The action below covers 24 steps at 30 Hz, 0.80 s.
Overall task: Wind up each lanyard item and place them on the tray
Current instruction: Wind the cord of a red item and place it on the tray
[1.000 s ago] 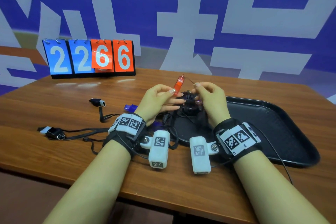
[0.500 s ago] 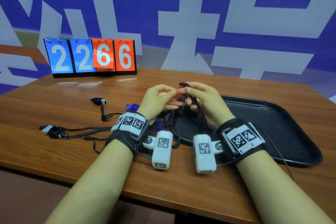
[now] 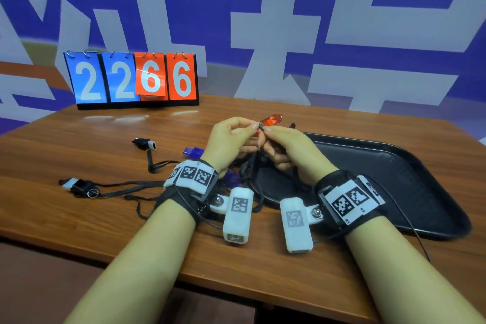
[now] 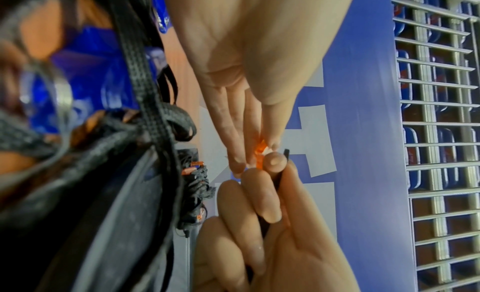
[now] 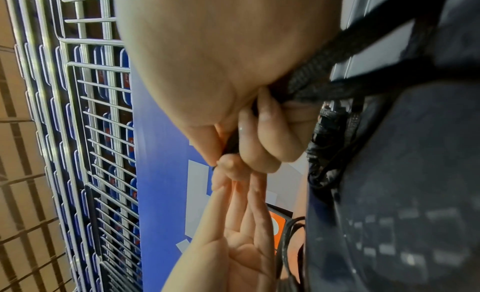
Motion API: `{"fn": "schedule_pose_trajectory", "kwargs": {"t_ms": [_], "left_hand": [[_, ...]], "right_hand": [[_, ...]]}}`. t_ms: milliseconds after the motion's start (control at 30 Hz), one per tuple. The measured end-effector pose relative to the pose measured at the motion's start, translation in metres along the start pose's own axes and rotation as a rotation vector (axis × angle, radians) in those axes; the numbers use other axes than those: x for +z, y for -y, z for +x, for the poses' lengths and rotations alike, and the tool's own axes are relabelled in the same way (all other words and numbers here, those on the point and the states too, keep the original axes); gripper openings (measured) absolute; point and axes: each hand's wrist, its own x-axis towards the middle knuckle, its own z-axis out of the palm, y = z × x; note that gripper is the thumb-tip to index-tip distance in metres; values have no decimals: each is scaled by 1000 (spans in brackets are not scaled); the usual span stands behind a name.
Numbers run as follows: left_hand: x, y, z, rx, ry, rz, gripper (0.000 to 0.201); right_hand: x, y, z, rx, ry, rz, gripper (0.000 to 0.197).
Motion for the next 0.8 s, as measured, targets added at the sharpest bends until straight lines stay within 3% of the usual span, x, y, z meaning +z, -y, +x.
{"fn": "schedule_pose_trajectory", "kwargs": {"t_ms": [100,233,333,400,633,800], "left_hand": [[-1,1,0,19,8,20,11],[-3,0,1,13,23,-8,12],[-4,0,1,-17,32,-37,17],[-4,1,1,-42,37,-50,20],[-5,-1,1,-74,114,-73,29],[-3,-4,-1,-175,234,-128,24]], "right_hand": [[-3,1,-1,53,-22,-19,32],[-7,-1,-2,116,-103,-37,30],[-5,-2,-3,-17,-233,-105,19],[-4,-1,-4,-141,-300,-74,29],[-6,-3,-2,-132,-299,-25,26],[-5,-3,-2,-128,-268,-19,22]]}}
